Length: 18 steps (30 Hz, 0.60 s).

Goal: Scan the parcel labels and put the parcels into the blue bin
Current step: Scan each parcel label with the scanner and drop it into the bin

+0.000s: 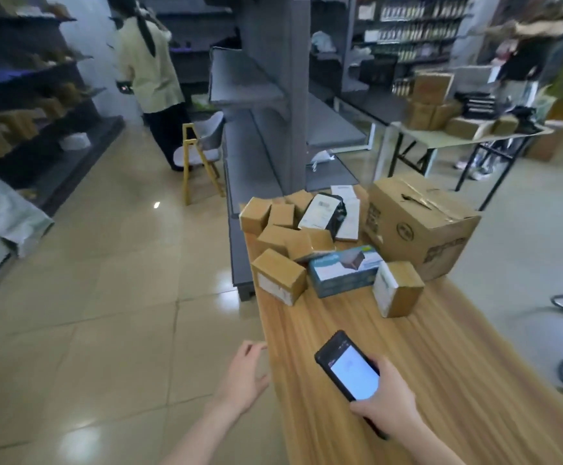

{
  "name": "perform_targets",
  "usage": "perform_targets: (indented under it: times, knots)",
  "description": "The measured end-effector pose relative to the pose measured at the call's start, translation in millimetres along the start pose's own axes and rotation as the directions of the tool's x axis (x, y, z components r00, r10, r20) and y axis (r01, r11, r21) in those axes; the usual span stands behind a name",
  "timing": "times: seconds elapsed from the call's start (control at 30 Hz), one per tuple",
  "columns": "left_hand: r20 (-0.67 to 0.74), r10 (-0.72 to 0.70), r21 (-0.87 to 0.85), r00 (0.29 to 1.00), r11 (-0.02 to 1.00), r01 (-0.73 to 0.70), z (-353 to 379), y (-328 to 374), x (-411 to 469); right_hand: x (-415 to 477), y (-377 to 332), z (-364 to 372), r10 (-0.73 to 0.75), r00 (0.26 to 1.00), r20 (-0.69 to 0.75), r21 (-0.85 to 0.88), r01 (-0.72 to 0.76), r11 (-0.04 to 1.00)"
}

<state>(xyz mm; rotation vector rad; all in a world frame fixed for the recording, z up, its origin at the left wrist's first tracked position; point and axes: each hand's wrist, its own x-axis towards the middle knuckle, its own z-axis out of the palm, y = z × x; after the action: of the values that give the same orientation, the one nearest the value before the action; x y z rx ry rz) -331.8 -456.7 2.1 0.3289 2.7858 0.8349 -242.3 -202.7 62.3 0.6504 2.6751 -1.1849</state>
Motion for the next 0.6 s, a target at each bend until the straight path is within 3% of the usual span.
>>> perform_targets:
  times: [0.3,0.6]
  knots:
    - [-0.004,0.196,0.271,0.981,0.944,-0.187,-49,-10,180,81,-39,34,0.142,0.988,-0.056,-0.021,-0.144,0.989]
    - [0.298,0.285,0.456,0.911,0.796,-0.398,-53,-9,289,112,-31,53,0.204,0.977,-0.053,-0.049,-0.207,0.977]
